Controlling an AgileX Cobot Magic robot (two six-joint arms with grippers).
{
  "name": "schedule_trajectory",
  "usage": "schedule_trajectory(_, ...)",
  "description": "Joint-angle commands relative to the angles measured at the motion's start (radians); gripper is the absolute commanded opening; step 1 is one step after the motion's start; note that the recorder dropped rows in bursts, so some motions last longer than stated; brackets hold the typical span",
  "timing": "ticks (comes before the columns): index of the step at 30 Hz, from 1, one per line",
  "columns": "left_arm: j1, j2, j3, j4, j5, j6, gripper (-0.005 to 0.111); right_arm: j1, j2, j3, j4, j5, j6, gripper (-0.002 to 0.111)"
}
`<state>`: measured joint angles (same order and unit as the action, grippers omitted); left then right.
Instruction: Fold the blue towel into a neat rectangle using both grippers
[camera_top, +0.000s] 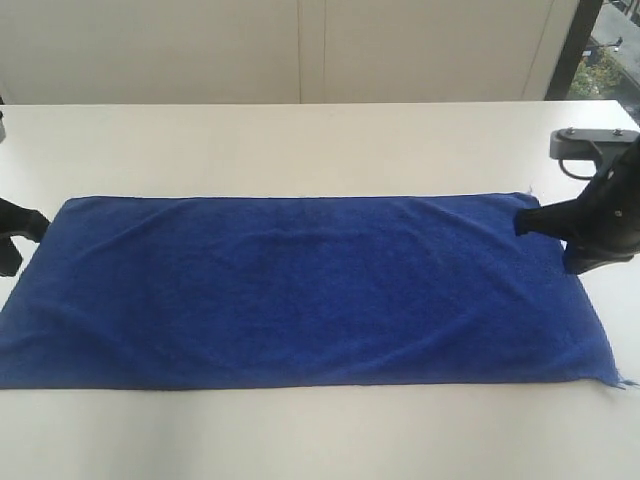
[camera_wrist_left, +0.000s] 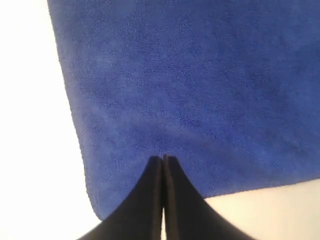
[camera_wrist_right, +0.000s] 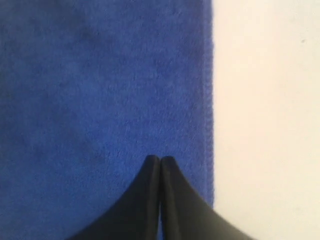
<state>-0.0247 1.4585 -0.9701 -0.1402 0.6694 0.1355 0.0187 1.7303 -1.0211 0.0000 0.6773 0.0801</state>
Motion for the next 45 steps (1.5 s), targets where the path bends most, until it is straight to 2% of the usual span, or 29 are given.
schedule_trajectory(1,0.001,-0.107,-0.003,-0.032,0.056,-0.007,0.0,-0.055,-0.007,-0.052,0.0,0.036,-0.036,0.0)
schedule_trajectory(7,0.001,-0.256,-0.003,-0.125,0.121,-0.008,0.0,-0.08,0.002,-0.061,0.0,0.036,-0.131,0.0)
schedule_trajectory(12,0.001,-0.36,-0.015,-0.074,0.199,-0.01,0.0,-0.078,0.058,-0.061,0.011,-0.001,-0.131,0.0)
schedule_trajectory(19,0.001,-0.377,-0.02,0.219,0.2,-0.204,0.0,-0.078,0.11,-0.063,0.035,-0.069,-0.159,0.023)
schedule_trajectory(26,0.001,-0.377,-0.02,0.269,0.195,-0.204,0.0,-0.078,0.147,-0.063,0.056,-0.121,-0.165,0.04)
schedule_trajectory(30,0.001,-0.377,-0.02,0.269,0.193,-0.204,0.0,-0.078,0.178,-0.065,0.12,-0.147,-0.214,0.04)
schedule_trajectory(45,0.001,-0.377,-0.02,0.269,0.19,-0.2,0.0,-0.078,0.183,-0.127,0.087,-0.068,-0.241,0.04)
